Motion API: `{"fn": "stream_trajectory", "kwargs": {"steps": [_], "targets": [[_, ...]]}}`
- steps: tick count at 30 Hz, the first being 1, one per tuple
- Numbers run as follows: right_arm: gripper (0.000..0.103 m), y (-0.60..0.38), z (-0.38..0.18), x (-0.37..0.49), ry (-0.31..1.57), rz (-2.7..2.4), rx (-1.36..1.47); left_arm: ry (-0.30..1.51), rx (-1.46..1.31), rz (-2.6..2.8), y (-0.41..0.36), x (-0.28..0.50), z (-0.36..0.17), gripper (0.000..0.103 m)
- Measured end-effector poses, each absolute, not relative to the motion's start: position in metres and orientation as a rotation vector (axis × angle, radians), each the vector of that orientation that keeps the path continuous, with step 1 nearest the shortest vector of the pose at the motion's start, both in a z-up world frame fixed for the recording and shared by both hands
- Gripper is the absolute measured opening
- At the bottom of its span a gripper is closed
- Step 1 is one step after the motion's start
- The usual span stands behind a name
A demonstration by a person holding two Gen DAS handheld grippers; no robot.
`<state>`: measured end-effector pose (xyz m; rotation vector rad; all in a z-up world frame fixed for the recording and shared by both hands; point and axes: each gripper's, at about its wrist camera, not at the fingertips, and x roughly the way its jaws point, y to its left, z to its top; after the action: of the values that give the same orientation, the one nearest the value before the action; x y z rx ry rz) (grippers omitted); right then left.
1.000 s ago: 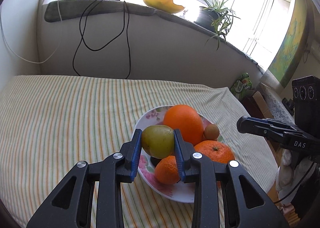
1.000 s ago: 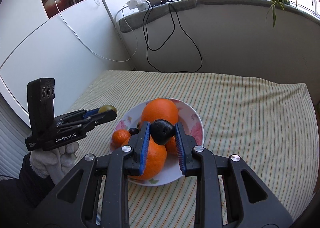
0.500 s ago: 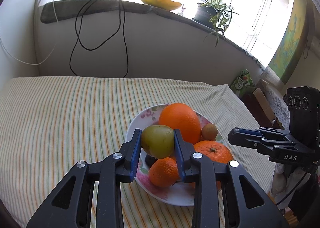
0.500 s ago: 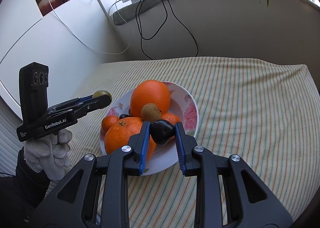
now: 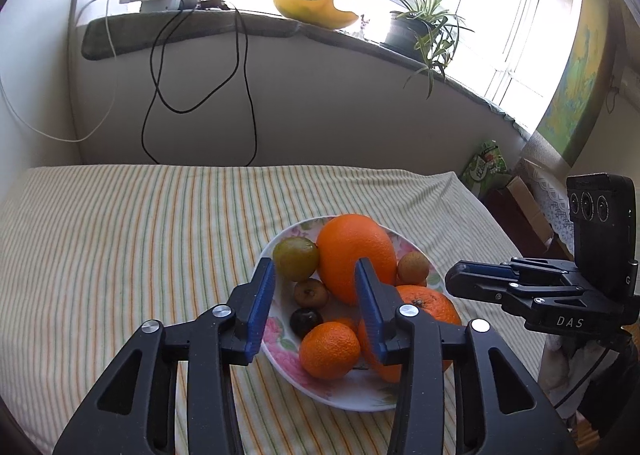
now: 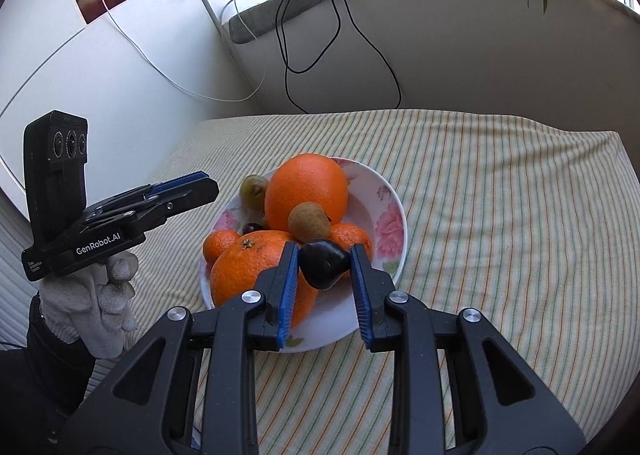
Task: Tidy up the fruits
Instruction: 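Open the left gripper over the bowl while the right gripper releases the black fruit into it, then withdraw both open grippers back from the bowl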
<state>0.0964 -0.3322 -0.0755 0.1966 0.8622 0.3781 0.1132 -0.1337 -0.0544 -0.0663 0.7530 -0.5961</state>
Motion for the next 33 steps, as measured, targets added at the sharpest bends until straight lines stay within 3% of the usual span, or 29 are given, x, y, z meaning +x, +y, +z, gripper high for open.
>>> {"fn": "stream_trajectory", "kwargs": {"steps": [1, 3, 4, 5, 12, 25, 33], "targets": [[0.028, -0.333, -0.075, 0.096, 0.862, 0.377, 0.196, 0.751, -0.068, -0.597, -0.133, 0.113, -0.054, 0.045], [0.044, -0.332, -0.075, 0.096, 0.859, 0.375, 0.189, 0.748, -0.067, -0.595, -0.134, 0.112, -0.053, 0.046], [0.060, -0.332, -0.073, 0.094, 0.849, 0.371, 0.187, 0.747, -0.066, -0.594, -0.134, 0.112, -0.053, 0.046], [0.065, -0.332, -0.072, 0.093, 0.835, 0.368, 0.185, 0.747, -0.066, -0.594, -0.134, 0.112, -0.053, 0.046], [0.066, -0.338, -0.061, 0.085, 0.795, 0.364, 0.207, 0.738, -0.061, -0.591, -0.130, 0.107, -0.050, 0.046], [0.081, -0.334, -0.045, 0.065, 0.733, 0.305, 0.169, 0.722, -0.055, -0.555, -0.124, 0.088, -0.041, 0.073], [0.090, -0.319, -0.033, 0.045, 0.670, 0.241, 0.096, 0.700, -0.014, -0.528, -0.125, 0.062, -0.035, 0.079]]}}
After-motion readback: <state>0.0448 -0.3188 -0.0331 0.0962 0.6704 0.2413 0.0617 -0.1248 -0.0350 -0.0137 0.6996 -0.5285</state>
